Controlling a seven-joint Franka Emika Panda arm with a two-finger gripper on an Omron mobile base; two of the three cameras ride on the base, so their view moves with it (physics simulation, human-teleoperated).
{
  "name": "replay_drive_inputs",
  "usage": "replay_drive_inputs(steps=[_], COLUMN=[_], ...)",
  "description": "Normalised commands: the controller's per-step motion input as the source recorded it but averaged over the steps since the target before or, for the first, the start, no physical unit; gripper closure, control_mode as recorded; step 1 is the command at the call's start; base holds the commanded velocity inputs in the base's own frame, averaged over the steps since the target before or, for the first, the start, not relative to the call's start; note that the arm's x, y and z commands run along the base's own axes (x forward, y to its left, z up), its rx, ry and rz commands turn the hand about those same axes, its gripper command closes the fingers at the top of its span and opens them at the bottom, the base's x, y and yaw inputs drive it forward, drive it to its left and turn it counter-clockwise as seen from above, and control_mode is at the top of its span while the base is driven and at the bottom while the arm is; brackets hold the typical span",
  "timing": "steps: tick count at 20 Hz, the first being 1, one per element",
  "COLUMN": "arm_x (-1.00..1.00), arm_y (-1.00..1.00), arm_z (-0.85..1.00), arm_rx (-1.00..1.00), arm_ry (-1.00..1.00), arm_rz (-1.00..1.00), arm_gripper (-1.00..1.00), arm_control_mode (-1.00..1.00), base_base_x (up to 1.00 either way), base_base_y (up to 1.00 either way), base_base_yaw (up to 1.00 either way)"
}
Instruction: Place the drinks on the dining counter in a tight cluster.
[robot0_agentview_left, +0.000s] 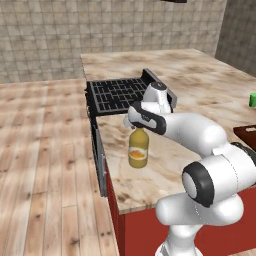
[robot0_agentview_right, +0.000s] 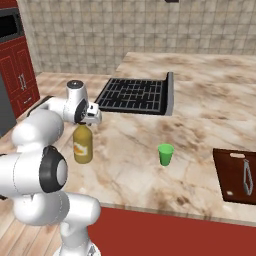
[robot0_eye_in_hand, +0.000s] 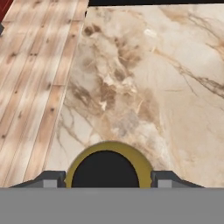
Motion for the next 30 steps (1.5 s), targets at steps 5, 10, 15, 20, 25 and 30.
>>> replay_drive_inputs(steps=[5,10,15,20,25,30], arm_x=[-0.19,-0.25,-0.10,-0.01,-0.13,-0.33], arm_y=[0.00,0.00,0.00,0.00,0.00,0.00], arm_z=[-0.21,-0.09,0.02,0.14,0.20,0.14], arm_rx=[0.00,0.00,0.00,0.00,0.00,0.00], arm_ry=[0.00,-0.03,-0.05,0.00,0.00,0.00], arm_rz=[0.00,0.00,0.00,0.00,0.00,0.00], arm_gripper=[-1.00,-1.00,-1.00,-1.00,-1.00,-1.00], arm_control_mode=[-1.00,-1.00,-1.00,-1.00,-1.00,-1.00], base_base_x=[0.00,0.00,0.00,0.00,0.00,0.00], base_base_y=[0.00,0.00,0.00,0.00,0.00,0.00], base_base_yaw=[0.00,0.00,0.00,0.00,0.00,0.00])
